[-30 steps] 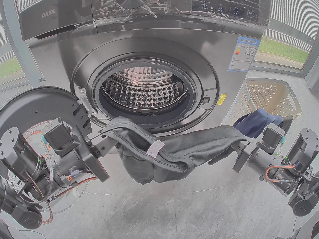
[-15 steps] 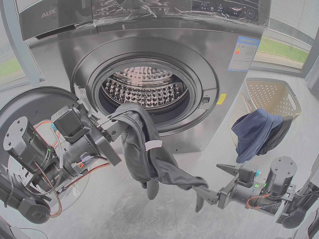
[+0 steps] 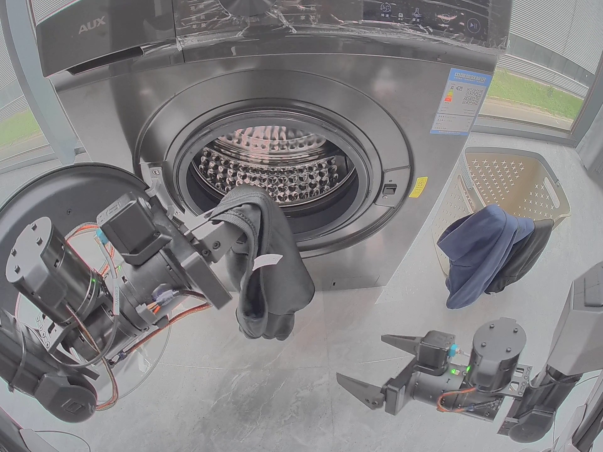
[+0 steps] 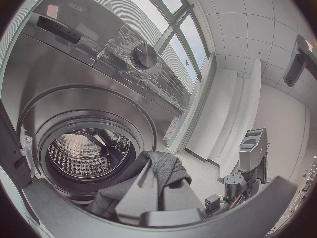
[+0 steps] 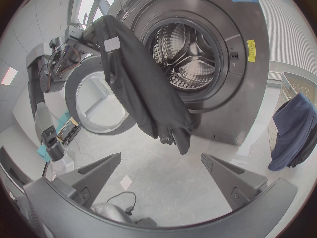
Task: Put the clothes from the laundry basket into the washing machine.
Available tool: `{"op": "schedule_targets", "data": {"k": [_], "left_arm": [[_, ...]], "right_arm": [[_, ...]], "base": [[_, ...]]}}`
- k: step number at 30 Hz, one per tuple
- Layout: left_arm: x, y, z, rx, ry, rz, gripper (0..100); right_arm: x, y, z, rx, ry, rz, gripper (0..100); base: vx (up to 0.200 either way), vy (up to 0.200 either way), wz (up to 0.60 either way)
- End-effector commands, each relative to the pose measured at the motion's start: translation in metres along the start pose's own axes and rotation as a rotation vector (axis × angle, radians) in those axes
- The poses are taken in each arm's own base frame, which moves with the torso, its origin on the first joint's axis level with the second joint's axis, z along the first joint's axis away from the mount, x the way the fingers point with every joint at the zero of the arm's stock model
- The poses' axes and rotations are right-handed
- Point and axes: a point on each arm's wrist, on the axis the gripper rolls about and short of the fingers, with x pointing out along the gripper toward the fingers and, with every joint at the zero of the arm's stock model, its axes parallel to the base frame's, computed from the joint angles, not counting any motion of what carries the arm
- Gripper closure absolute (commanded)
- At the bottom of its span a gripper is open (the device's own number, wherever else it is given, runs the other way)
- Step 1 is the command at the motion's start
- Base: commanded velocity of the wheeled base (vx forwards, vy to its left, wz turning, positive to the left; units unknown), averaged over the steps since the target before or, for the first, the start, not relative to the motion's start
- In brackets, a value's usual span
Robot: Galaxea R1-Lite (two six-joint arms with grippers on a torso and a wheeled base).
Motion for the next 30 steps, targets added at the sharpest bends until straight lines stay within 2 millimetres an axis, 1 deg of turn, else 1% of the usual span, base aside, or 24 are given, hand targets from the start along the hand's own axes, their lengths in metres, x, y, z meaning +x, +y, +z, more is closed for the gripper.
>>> {"op": "schedule_targets", "data": {"k": [1,2,4,10,16,19,21,25,30], "left_arm": [[-0.001,-0.004,-0.001,-0.005,0.005,-0.018,100],[-0.001,-0.004,-0.001,-0.005,0.005,-0.018,100],[-0.001,-0.005,-0.001,-0.006,0.003,-0.018,100],[0.000,-0.005,-0.001,-0.005,0.002,-0.019,100],[0.000,-0.005,0.000,-0.004,-0.003,-0.020,100],[0.001,-0.005,0.000,-0.005,-0.003,-0.021,100],[0.001,-0.006,0.000,-0.006,-0.002,-0.025,100],[0.001,-0.006,0.000,-0.007,-0.002,-0.025,100],[0.002,-0.004,0.000,-0.004,-0.005,-0.017,100]], "right_arm": [[0.037,-0.007,0.007,0.006,-0.072,-0.017,0],[0.037,-0.007,0.008,0.004,-0.074,-0.017,0],[0.051,-0.002,0.013,-0.002,-0.110,0.007,0],[0.070,0.007,0.016,-0.018,-0.141,0.064,0],[0.088,0.009,0.021,-0.023,-0.188,0.075,0],[0.091,0.010,0.022,-0.028,-0.194,0.077,0],[0.096,0.009,0.018,-0.033,-0.187,0.075,0],[0.094,0.011,0.017,-0.034,-0.181,0.084,0],[0.089,0.026,0.012,-0.040,-0.159,0.126,0]], "base": [[0.000,0.000,0.00],[0.000,0.000,0.00],[0.000,0.000,0.00],[0.000,0.000,0.00],[0.000,0.000,0.00],[0.000,0.000,0.00],[0.000,0.000,0.00],[0.000,0.000,0.00],[0.000,0.000,0.00]]}}
